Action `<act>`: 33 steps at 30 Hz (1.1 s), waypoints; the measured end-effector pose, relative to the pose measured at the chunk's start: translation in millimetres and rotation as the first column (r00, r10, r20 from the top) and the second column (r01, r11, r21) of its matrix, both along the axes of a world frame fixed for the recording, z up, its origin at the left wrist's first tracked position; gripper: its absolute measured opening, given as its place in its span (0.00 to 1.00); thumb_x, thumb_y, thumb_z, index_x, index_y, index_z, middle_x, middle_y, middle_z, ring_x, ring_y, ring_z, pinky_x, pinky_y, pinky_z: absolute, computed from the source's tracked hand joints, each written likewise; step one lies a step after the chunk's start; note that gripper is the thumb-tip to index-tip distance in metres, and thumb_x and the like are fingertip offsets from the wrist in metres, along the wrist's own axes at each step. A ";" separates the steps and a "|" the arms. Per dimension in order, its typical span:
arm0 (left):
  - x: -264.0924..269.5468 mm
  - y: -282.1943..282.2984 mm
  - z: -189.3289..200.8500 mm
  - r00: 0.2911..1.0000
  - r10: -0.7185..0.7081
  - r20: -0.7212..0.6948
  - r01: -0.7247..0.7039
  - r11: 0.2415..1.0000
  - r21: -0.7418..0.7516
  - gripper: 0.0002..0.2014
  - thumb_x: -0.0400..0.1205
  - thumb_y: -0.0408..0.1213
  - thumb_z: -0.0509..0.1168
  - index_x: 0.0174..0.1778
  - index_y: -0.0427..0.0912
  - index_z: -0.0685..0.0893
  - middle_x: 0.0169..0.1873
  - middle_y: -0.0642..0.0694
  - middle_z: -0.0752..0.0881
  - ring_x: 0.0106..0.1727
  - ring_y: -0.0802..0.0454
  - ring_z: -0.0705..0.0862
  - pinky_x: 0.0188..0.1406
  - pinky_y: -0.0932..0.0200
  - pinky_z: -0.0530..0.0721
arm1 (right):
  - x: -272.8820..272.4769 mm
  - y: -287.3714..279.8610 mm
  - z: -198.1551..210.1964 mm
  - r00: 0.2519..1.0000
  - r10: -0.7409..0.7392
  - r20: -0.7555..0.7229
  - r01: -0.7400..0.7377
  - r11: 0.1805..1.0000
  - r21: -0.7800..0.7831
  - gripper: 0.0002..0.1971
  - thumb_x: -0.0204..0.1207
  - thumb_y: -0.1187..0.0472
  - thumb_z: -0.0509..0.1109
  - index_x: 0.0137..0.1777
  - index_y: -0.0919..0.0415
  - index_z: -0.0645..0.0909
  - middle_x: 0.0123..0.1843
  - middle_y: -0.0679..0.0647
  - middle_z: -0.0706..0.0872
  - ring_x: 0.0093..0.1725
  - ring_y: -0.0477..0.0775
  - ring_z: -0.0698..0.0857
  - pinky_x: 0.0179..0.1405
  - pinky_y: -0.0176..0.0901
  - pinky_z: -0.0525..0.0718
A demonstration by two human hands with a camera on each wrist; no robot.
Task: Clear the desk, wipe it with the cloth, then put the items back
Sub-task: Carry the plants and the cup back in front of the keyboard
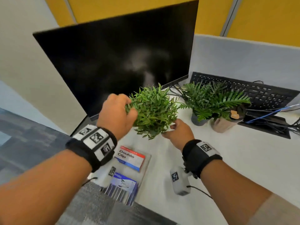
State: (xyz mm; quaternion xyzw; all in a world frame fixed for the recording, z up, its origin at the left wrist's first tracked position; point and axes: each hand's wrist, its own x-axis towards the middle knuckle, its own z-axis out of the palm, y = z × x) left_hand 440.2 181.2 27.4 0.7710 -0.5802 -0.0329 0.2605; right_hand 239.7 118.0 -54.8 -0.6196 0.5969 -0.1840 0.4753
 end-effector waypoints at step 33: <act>-37.0 -0.4 26.9 0.121 0.131 -0.984 0.364 0.917 0.166 0.07 0.81 0.39 0.61 0.46 0.48 0.85 0.54 0.39 0.88 0.55 0.41 0.85 0.72 0.37 0.77 | -23.6 52.1 49.3 0.958 -0.049 0.281 0.115 0.968 -0.223 0.20 0.64 0.67 0.83 0.56 0.61 0.84 0.50 0.49 0.90 0.48 0.37 0.87 0.55 0.44 0.83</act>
